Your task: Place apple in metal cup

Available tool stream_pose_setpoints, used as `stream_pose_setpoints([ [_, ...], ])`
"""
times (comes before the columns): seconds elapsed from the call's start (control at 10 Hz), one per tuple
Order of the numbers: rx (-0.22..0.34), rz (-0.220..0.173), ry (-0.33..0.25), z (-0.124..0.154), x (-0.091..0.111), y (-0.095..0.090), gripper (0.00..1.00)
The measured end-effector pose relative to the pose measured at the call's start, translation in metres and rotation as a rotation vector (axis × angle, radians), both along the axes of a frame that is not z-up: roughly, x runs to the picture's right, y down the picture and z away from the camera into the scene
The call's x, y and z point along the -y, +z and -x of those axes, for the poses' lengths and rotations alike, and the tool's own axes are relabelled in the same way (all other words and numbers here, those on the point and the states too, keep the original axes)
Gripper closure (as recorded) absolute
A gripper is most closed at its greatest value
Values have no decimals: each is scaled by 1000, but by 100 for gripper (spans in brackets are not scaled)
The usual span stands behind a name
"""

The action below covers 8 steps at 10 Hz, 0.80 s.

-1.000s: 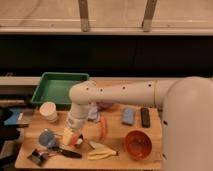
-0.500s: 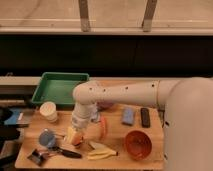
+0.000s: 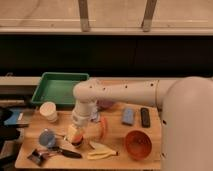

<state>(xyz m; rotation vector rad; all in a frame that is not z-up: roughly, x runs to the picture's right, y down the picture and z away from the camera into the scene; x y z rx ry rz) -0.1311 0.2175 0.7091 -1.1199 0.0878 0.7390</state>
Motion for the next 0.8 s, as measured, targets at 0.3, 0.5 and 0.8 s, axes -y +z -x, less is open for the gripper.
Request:
stream_pose_setpoints([
  [0.3, 1, -16, -6, 1, 7, -2, 20],
  [0.5, -11, -41, -6, -5, 15, -6, 20],
  [0.8, -84, -147, 28, -25, 45, -18, 20],
])
